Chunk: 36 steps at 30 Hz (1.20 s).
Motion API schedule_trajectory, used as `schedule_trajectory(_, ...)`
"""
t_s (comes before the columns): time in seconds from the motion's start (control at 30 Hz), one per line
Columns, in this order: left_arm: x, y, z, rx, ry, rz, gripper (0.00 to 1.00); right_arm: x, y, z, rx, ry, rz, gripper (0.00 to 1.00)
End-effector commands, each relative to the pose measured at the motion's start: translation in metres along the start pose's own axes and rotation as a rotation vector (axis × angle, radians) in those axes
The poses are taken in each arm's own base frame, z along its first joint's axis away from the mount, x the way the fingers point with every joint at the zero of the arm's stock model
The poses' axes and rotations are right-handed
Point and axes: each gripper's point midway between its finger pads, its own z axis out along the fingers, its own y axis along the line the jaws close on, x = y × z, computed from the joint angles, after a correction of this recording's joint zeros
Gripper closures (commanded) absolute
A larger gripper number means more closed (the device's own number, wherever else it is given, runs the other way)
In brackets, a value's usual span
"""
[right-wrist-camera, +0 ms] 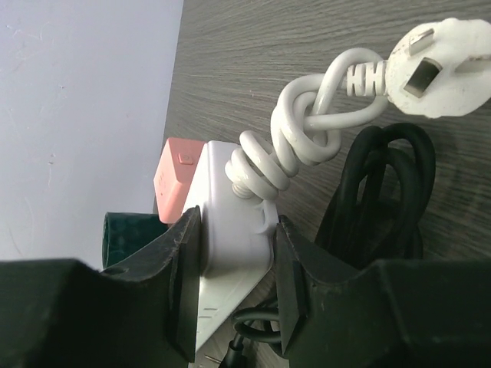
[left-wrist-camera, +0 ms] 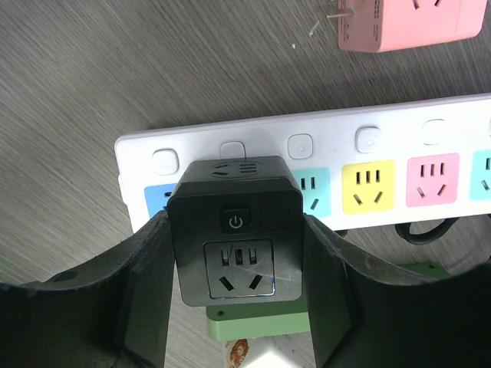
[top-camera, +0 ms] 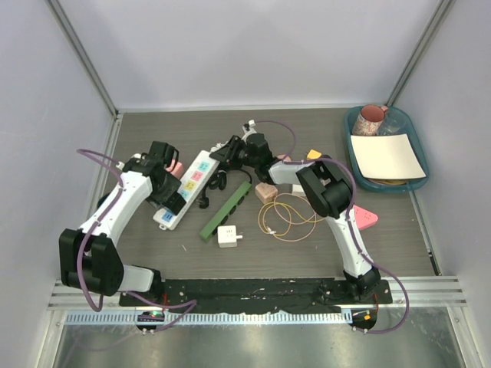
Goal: Pull the plug off the socket
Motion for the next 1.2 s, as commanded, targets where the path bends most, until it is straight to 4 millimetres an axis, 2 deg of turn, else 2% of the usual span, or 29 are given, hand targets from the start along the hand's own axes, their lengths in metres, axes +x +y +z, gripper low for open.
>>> schedule_trajectory(0.0,-0.044,-0.018,-0.044,0.118,-0.153,0.004,1.00,-0.005,-0.023,-0.004,0.075,-0.048,-0.208,0.99)
schedule_trajectory(0.13,-0.048,-0.019,-0.052,0.139,-0.162,0.011,1.00,-0.003,-0.032,-0.004,0.099,-0.053,-0.207,0.99)
schedule_trajectory(0.33,-0.051,-0.018,-0.052,0.151,-0.174,0.013,1.00,-0.004,-0.031,-0.005,0.100,-0.060,-0.212,0.99)
schedule_trajectory(0.47,-0.040,-0.018,-0.038,0.138,-0.138,0.029,1.00,-0.017,-0.003,-0.009,0.066,-0.091,-0.275,0.99)
schedule_trajectory(0.57,-0.031,-0.022,-0.029,0.146,-0.102,0.040,1.00,-0.017,0.025,-0.010,0.033,-0.100,-0.373,0.99)
schedule_trajectory(0.63,-0.027,-0.030,-0.026,0.175,-0.079,0.049,1.00,-0.012,0.031,-0.011,0.019,-0.098,-0.403,0.99)
schedule_trajectory(0.7,-0.027,-0.039,-0.030,0.213,-0.063,0.061,1.00,-0.010,0.019,-0.009,0.060,-0.096,-0.408,0.99)
schedule_trajectory(0.8,-0.034,-0.047,-0.044,0.253,-0.075,0.079,1.00,0.000,-0.014,-0.007,0.151,-0.065,-0.417,0.99)
schedule_trajectory(0.93,-0.044,-0.047,-0.064,0.300,-0.111,0.066,1.00,0.007,-0.046,-0.009,0.230,-0.043,-0.391,0.99)
schedule_trajectory(1.03,-0.046,-0.045,-0.070,0.331,-0.125,0.052,1.00,0.009,-0.055,-0.009,0.256,-0.042,-0.379,0.99)
schedule_trajectory(1.17,-0.048,-0.036,-0.063,0.300,-0.161,0.066,1.00,0.006,-0.061,-0.009,0.305,-0.034,-0.388,0.99)
